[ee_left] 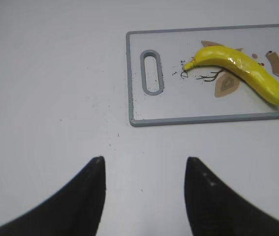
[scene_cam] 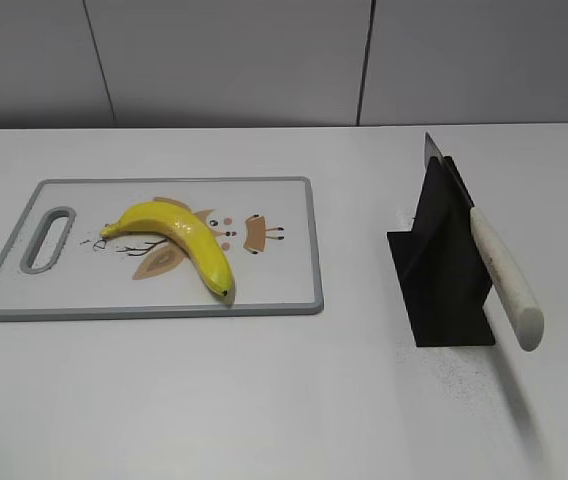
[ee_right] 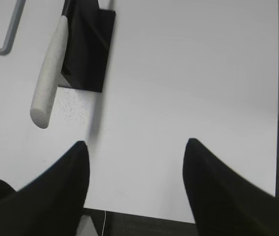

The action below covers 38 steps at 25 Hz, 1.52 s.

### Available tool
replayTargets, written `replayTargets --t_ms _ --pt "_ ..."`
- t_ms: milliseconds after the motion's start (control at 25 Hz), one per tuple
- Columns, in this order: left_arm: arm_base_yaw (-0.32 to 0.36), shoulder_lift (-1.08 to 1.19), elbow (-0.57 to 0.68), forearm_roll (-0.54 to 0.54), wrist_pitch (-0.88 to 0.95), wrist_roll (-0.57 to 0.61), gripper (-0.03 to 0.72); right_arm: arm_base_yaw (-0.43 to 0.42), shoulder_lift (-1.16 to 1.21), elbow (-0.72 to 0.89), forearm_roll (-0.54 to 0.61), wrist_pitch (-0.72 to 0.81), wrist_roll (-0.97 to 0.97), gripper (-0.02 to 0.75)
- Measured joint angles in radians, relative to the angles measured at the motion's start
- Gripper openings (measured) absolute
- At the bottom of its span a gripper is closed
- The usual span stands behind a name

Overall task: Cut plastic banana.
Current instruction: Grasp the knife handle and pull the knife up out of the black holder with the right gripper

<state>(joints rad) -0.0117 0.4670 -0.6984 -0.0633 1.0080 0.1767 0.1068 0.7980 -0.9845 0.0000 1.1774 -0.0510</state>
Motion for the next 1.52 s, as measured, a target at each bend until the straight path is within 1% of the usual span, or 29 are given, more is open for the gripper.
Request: replayTargets --t_ms 120,240,360,480,560,640,840,1000,1080,1160,1240,1320,1360,1520 --pt "0.0 0.115 -0.023 -0.01 -0.063 0.083 0.506 0.029 0.166 -0.087 0.028 0.028 0.017 0.458" --pt "-0.005 0.223 -0.028 -0.042 -0.097 0.155 0.506 0.124 0.303 -0.152 0.049 0.033 0.028 0.456" --pt "-0.048 0.305 -0.028 -0.071 -0.128 0.178 0.506 0.254 0.43 -0.193 0.021 0.032 0.078 0.456" --pt "-0.112 0.346 -0.028 -0.075 -0.159 0.186 0.506 0.303 0.548 -0.204 0.036 0.008 0.106 0.456" --pt "-0.145 0.359 -0.028 -0.075 -0.173 0.188 0.506 0.308 0.626 -0.204 0.054 -0.006 0.146 0.456" --pt "-0.156 0.367 -0.028 -0.078 -0.182 0.188 0.506 0.309 0.693 -0.204 0.054 -0.01 0.184 0.456" --pt "-0.157 0.368 -0.028 -0.078 -0.198 0.188 0.506 0.309 0.822 -0.202 0.056 -0.013 0.229 0.456" --pt "-0.157 0.368 -0.028 -0.078 -0.198 0.188 0.506 0.309 0.857 -0.161 0.053 -0.04 0.248 0.454" --pt "-0.157 0.368 -0.028 -0.078 -0.2 0.188 0.506 0.309 0.859 -0.14 0.053 -0.063 0.255 0.436" --pt "-0.157 0.368 -0.028 -0.078 -0.2 0.188 0.506 0.309 0.859 -0.124 0.052 -0.082 0.268 0.384" --pt "-0.157 0.368 -0.028 -0.078 -0.2 0.188 0.506 0.309 0.859 -0.111 0.051 -0.096 0.274 0.305" --pt "-0.157 0.368 -0.028 -0.078 -0.201 0.188 0.506 0.309 0.859 -0.104 0.051 -0.105 0.297 0.19" --pt "-0.157 0.368 -0.028 -0.078 -0.201 0.188 0.506 0.308 0.859 -0.103 0.045 -0.105 0.314 0.174" --pt "-0.157 0.368 -0.028 -0.078 -0.201 0.189 0.506 0.307 0.859 -0.102 0.045 -0.105 0.343 0.172"
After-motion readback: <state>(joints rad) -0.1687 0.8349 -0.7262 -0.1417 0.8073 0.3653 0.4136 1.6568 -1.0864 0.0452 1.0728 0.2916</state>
